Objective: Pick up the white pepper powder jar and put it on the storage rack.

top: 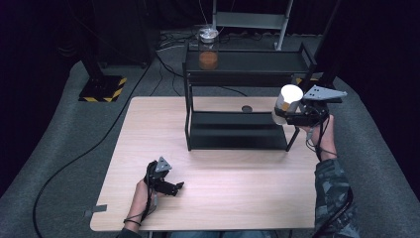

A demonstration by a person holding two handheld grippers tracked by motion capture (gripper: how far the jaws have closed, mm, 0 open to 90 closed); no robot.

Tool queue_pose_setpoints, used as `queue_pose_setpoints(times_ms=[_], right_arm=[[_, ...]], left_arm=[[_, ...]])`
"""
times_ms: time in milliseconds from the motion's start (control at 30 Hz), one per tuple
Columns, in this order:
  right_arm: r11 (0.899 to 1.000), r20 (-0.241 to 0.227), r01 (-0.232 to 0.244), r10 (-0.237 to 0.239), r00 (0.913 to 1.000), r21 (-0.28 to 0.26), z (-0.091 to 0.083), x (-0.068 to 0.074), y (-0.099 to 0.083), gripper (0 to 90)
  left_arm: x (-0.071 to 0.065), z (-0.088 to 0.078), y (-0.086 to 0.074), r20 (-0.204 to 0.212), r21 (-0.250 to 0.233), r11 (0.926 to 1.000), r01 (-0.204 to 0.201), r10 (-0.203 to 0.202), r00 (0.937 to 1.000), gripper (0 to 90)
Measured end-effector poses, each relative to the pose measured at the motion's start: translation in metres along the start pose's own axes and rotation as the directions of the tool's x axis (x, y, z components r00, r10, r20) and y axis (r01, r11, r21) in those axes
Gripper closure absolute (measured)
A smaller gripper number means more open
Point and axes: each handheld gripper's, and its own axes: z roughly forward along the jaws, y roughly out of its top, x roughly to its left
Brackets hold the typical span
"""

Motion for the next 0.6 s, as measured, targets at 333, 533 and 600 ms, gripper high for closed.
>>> queue_pose_setpoints(times_ms=[333, 533, 600], right_arm=[[1.000, -0.003, 0.001, -0.001, 1.0000, -0.001, -0.005, -0.006, 0.014, 29.9], [1.000, -0.011, -0.001, 0.001, 0.9999, -0.009, -0.008, -0.010, 0.022, 29.9], [1.000, -0.011, -0.004, 0.004, 0.9999, -0.007, -0.008, -0.011, 0.025, 29.9]], left_arm=[[0.000, 0.000, 0.000, -0.001, -0.001, 1.0000, 0.001, -0.001, 1.0000, 0.7], [0.000, 0.000, 0.000, -0.001, 0.000, 1.0000, 0.002, -0.002, 1.0000, 0.8], [0.000, 0.000, 0.000, -0.001, 0.000, 1.0000, 0.002, -0.002, 1.0000, 0.8]])
